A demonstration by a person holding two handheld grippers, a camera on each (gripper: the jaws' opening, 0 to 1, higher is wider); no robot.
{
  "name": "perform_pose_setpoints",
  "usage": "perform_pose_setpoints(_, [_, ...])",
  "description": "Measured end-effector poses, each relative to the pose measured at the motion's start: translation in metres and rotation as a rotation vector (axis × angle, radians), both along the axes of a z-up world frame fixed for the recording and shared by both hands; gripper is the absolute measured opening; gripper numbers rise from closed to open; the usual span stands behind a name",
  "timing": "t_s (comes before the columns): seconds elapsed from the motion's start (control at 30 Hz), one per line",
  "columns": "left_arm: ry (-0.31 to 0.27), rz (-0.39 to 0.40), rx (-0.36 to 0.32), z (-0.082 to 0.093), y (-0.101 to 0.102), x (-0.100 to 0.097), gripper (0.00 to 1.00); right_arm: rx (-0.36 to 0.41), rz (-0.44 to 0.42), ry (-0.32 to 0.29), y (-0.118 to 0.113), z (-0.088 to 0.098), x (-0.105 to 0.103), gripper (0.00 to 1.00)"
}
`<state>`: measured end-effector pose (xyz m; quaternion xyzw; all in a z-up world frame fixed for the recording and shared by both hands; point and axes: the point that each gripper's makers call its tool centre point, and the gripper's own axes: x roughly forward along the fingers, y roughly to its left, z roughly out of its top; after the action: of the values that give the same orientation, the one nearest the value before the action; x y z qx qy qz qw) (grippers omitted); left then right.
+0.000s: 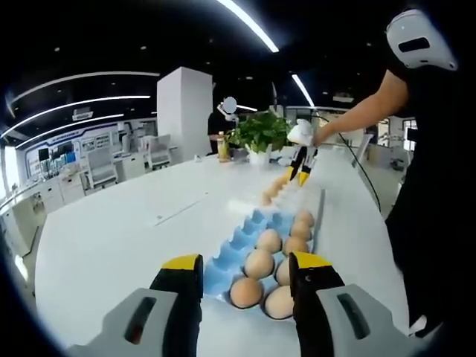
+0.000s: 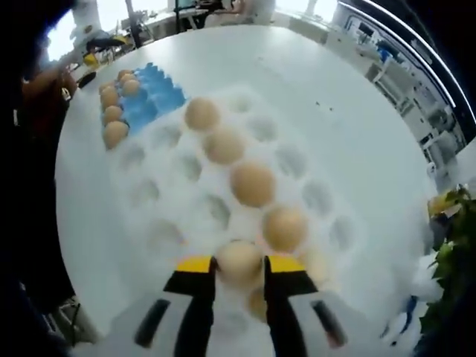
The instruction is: Place the egg into an empty slot of the egg tray after lifting it from the table, then release the egg inside the slot.
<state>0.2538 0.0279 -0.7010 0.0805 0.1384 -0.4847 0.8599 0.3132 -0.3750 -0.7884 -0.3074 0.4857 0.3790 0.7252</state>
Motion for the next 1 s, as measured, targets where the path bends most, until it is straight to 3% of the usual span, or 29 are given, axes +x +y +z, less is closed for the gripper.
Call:
perform_pose_setpoints(0.23, [0.001, 0.002, 0.002, 0.001, 0.001, 0.000, 0.46, -0.009, 0.016, 0.057, 0.000, -0.004, 0.000, 0.27])
perform_pose_setpoints(0.33, [0.003, 0.001, 0.007, 0.000, 0.001, 0.001, 0.46, -0.017, -0.003, 0.125, 0.000, -0.007, 0.001, 0.27])
perform_pose_setpoints(0.43, [0.005, -0.004, 0.011, 0.000, 0.000, 0.001, 0.46, -0.056, 0.057, 0.166, 0.000, -0.009, -0.002, 0.28])
perform_pose_setpoints(0.63, [0.008, -0.004, 0.015, 0.000, 0.000, 0.002, 0.45, -0.082, 0.025, 0.227, 0.001, -0.012, -0.001, 0.28])
perform_pose_setpoints(0.8, [0.005, -0.009, 0.013, 0.002, -0.003, 0.002, 0.45, -0.124, -0.010, 0.199, 0.001, -0.011, -0.003, 0.27])
perform_pose_setpoints(1.0, [0.002, -0.013, 0.013, 0.003, -0.003, 0.003, 0.45, -0.076, -0.017, 0.127, -0.001, -0.001, -0.004, 0.26])
